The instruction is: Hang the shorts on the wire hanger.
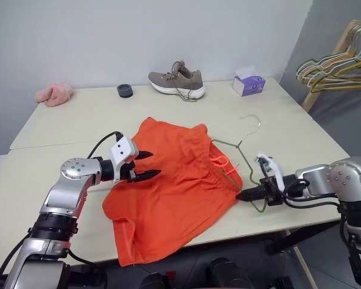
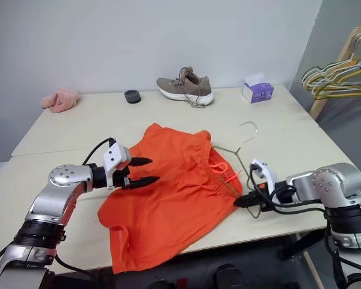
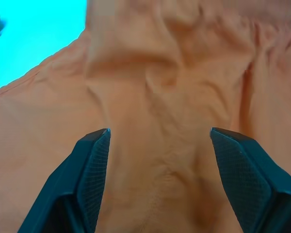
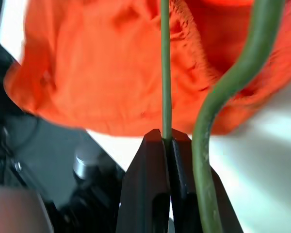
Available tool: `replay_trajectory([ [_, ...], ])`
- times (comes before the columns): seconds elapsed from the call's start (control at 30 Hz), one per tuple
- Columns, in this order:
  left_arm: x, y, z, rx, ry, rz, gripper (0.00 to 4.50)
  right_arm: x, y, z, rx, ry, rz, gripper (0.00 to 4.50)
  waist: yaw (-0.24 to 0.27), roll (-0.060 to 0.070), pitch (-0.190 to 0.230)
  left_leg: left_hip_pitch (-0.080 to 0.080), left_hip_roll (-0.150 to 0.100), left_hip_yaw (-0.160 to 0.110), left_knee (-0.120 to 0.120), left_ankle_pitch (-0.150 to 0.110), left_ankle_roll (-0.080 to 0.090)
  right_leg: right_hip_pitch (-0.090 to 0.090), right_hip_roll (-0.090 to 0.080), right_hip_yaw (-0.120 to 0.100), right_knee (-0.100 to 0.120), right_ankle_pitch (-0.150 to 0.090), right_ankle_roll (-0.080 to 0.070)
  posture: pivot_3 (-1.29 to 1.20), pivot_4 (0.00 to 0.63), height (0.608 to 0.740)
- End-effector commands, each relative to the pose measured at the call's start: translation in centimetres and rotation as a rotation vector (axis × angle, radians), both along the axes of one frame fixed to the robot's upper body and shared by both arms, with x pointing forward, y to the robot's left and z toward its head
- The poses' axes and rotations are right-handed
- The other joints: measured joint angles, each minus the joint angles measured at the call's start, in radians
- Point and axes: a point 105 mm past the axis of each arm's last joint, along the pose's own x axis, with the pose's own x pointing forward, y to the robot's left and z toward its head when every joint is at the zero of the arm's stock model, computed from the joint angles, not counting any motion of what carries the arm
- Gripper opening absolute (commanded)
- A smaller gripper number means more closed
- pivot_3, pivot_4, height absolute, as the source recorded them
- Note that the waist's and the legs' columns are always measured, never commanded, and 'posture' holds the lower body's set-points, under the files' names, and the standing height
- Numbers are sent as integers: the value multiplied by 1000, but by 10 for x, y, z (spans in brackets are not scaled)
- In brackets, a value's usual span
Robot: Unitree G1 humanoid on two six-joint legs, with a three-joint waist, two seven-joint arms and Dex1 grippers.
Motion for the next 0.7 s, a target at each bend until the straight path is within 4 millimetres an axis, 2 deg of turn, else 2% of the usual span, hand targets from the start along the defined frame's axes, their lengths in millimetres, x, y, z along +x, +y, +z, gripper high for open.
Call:
replay_trajectory([
  [0.03, 3, -1, 15, 0, -66, -5, 3460, 9, -2, -7, -50, 8, -31, 0, 0, 0, 0, 0, 0, 0, 0, 0, 0, 0, 0, 0, 0, 0, 0, -212, 38, 740],
  [0.13, 3, -1, 15, 1, -68, -5, 3460, 17, -1, -9, -53, 15, -57, 0, -2, 0, 0, 1, 0, 1, 1, 0, 0, 0, 0, 0, 0, 0, 1, -212, 38, 740],
  [0.27, 3, -1, 16, 1, -76, -1, 3460, 43, 6, -3, -21, 6, -124, 0, -5, 0, 0, 2, 0, 2, 1, 0, 0, 0, 1, 0, 1, 1, 1, -200, 36, 740],
  [0.47, 4, 0, 17, -12, -80, 9, 3460, 57, 24, 8, 39, -22, -120, 0, -2, 0, 0, 1, 0, 1, 0, 0, 0, 0, 0, 0, 1, 1, 0, -203, 36, 740],
  [0.6, 7, 1, 22, -32, -91, 28, 3460, 73, 38, 29, 52, -256, -59, 0, -2, 1, 0, 0, 0, 0, 0, 0, 0, -1, 0, 0, 1, 1, 0, -205, 35, 740],
  [0.7, 10, 4, 27, -51, -101, 56, 3460, 78, 40, 39, 30, -418, -1, 0, -2, 1, 0, -1, 0, 0, 0, 0, 0, -2, -1, -1, 1, 1, 0, -203, 35, 740],
])
